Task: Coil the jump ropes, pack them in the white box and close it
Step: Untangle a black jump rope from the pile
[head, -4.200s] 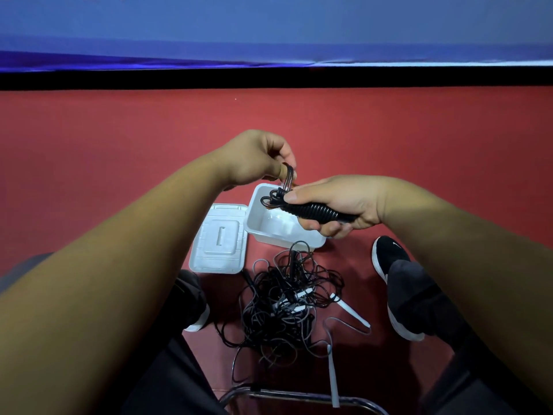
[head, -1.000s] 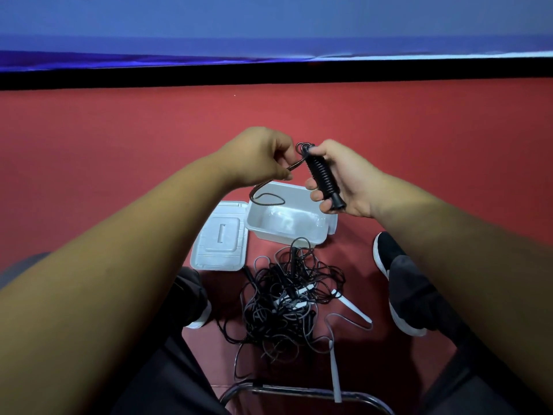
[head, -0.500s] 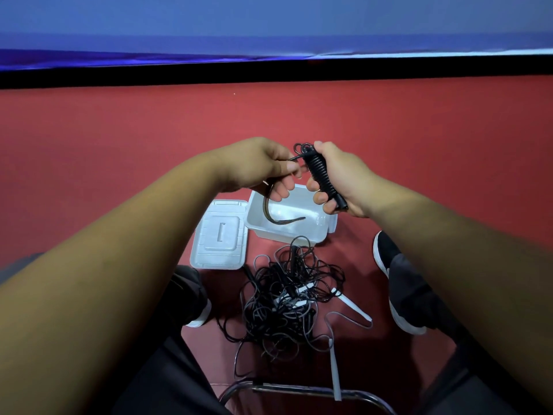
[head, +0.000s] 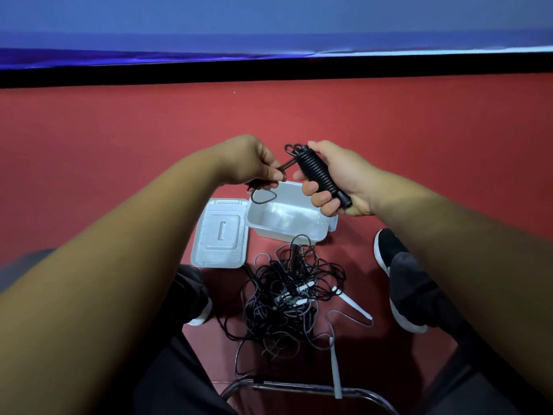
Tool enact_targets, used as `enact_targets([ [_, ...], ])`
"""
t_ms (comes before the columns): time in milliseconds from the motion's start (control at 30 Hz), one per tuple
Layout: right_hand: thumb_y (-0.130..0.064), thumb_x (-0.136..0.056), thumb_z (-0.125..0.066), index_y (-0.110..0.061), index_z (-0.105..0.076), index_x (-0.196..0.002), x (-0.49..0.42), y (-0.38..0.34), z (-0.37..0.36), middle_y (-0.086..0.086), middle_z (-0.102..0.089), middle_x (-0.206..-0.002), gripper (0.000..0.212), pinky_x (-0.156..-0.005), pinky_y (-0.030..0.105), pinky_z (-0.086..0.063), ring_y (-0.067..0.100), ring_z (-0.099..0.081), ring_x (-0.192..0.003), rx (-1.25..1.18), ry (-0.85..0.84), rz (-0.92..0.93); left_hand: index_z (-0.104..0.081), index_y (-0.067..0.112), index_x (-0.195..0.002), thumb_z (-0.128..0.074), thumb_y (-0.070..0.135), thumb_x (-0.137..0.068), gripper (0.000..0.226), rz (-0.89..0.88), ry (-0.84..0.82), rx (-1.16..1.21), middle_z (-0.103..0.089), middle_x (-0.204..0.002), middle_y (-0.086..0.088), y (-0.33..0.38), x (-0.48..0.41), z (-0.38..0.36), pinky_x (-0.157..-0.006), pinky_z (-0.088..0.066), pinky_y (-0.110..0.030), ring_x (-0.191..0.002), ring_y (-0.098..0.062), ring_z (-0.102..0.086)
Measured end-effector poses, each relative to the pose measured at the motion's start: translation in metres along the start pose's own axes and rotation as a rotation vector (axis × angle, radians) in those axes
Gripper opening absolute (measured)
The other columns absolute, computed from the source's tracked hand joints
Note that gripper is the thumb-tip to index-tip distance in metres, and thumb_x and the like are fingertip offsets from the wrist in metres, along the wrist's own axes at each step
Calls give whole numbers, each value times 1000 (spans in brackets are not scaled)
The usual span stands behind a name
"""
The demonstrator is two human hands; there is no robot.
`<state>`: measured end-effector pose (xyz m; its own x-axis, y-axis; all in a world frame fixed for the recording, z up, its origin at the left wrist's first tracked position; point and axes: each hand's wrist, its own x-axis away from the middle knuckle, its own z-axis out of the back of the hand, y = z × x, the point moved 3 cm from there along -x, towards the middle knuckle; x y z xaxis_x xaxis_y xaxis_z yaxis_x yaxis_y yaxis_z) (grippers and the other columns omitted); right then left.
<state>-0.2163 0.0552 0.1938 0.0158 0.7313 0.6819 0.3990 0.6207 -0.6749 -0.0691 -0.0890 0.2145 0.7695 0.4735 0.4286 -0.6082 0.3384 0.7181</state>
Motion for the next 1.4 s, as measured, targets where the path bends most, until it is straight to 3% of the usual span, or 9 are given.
enact_targets([
  [267, -70, -100, -42, -7, -74, -128, 18, 2, -16, -4, -29, -63, 76, -43, 20, -12, 7, -23, -40, 2, -372, -89, -79, 16, -91, -71, 11, -98, 12, -6, 4, -18, -78, -82, -2, -1, 2, -3, -81, -65, -37, -75, -10, -73],
  [400, -72, -99, -41, -29, -63, -147, 25, 10, -26, -3, -29, -61, 68, -42, 18, -13, 5, -25, -37, 93, -497, -124, -77, 15, -91, -63, -4, -96, 25, -40, 25, 29, -71, -69, 6, 0, 2, -2, -62, -54, -23, -60, -5, -63],
  [500, -70, -98, -43, -37, -54, -152, 23, 19, -28, 0, -35, -63, 64, -40, 14, -16, 4, -30, -36, 158, -520, -178, -77, 6, -101, -63, -5, -96, 18, -68, 26, 82, -74, -79, -2, 3, 2, -2, -66, -55, -22, -67, -9, -66],
  [567, -69, -95, -49, -28, -50, -153, 19, 24, -25, 1, -40, -65, 71, -39, 14, -18, 5, -31, -37, 226, -494, -209, -77, 3, -103, -69, -4, -93, 15, -100, 35, 99, -77, -89, -9, 8, 3, -2, -72, -57, -22, -76, -12, -70],
  [633, -70, -92, -54, -16, -53, -126, 16, 27, -22, 1, -45, -68, 64, -39, 14, -22, 5, -32, -38, 292, -446, -231, -77, 2, -102, -72, -7, -90, 16, -137, 56, 99, -79, -91, -11, 16, 4, -2, -74, -59, -23, -78, -13, -71],
  [700, -69, -90, -57, -24, -50, -111, 14, 28, -20, 0, -46, -70, 50, -39, 13, -25, 5, -33, -40, 341, -384, -227, -77, 1, -100, -74, -9, -87, 17, -175, 87, 104, -79, -90, -12, 23, 5, -3, -79, -62, -27, -79, -15, -73],
  [933, -67, -99, -59, -19, -51, -145, 2, 25, -5, 0, -51, -73, 67, -43, 16, -29, 10, -37, -51, 396, -105, -121, -81, 12, -92, -80, -2, -84, 17, -291, 230, -37, -80, -90, -3, 35, 6, -1, -87, -59, -24, -88, -16, -77],
  [1200, -73, -99, -51, -22, -57, -125, -5, 19, 1, 3, -57, -74, 58, -51, 24, -36, 16, -46, -54, 222, 66, -34, -81, 25, -91, -75, 3, -83, 24, -465, 353, -423, -71, -94, 3, 38, 4, 7, -87, -55, -38, -88, -14, -68],
  [1400, -88, -91, -43, -30, -51, -109, -3, 15, 3, -2, -50, -67, 62, -46, 22, -29, 15, -41, -49, 47, 142, -3, -81, 20, -106, -73, -2, -83, 33, -406, 309, -400, -73, -95, 9, 38, 8, 5, -78, -45, -5, -86, 0, -62],
])
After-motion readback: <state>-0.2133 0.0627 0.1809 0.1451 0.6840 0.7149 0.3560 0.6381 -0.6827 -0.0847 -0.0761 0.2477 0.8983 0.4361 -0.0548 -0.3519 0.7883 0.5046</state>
